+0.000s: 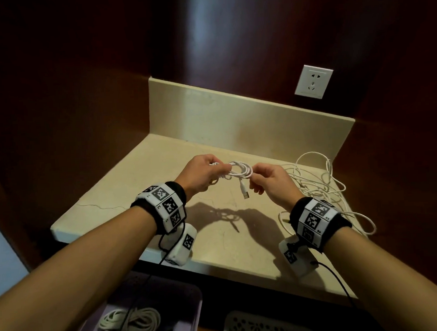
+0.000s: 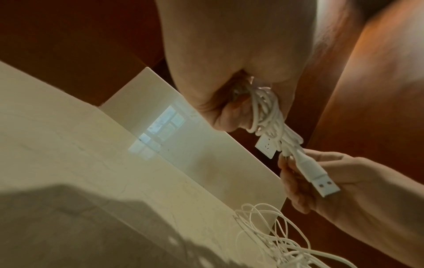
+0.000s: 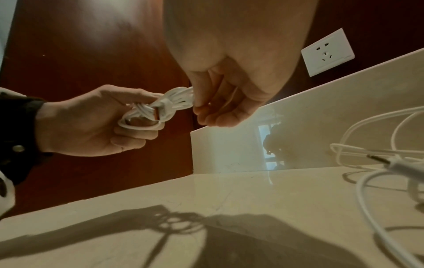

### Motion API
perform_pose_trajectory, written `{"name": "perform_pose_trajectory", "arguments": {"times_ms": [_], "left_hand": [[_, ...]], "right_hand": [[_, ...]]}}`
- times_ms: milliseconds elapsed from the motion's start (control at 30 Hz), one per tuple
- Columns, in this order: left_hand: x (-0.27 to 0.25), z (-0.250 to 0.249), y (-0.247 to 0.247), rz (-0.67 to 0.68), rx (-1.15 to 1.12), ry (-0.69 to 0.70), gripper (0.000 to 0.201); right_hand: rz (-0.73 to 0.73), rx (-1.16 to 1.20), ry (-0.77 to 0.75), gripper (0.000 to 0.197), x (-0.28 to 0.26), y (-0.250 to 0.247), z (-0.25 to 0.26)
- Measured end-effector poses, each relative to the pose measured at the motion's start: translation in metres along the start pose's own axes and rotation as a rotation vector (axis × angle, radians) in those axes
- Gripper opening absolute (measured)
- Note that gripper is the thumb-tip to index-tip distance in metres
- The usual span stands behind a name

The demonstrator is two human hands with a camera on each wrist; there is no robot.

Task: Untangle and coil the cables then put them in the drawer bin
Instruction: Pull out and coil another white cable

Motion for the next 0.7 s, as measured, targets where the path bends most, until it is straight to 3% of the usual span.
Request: {"name": "perform_pose_trajectory", "arguments": {"times_ms": [300,533,700], "left_hand": [[0.002,0.0,0.002,0.048,0.05,-0.012,0.016],[0.003,-0.001,0.005,0.083,0.235,0.05,0.012],[0.004,-0.001,0.005,0.074,0.244,0.04,0.013]], "right_hand": [[-0.061,-0.252,-0.194,0.012,0.004,-0.018,-0.001],[-0.018,-0.272,-0.186,0.014,-0.001,-0.022,-0.001],[0.008,-0.354,-0.169,0.014,0.0,-0.026,-0.003]]}}
Point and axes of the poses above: each hand's wrist, its own x-axis towards the middle knuckle, its own y-axis out of the palm, z = x × y, the point moved 9 cm from there along x, towards the middle knuckle, and after that the axes turned 9 degrees about -z, right-handed, at the moved point
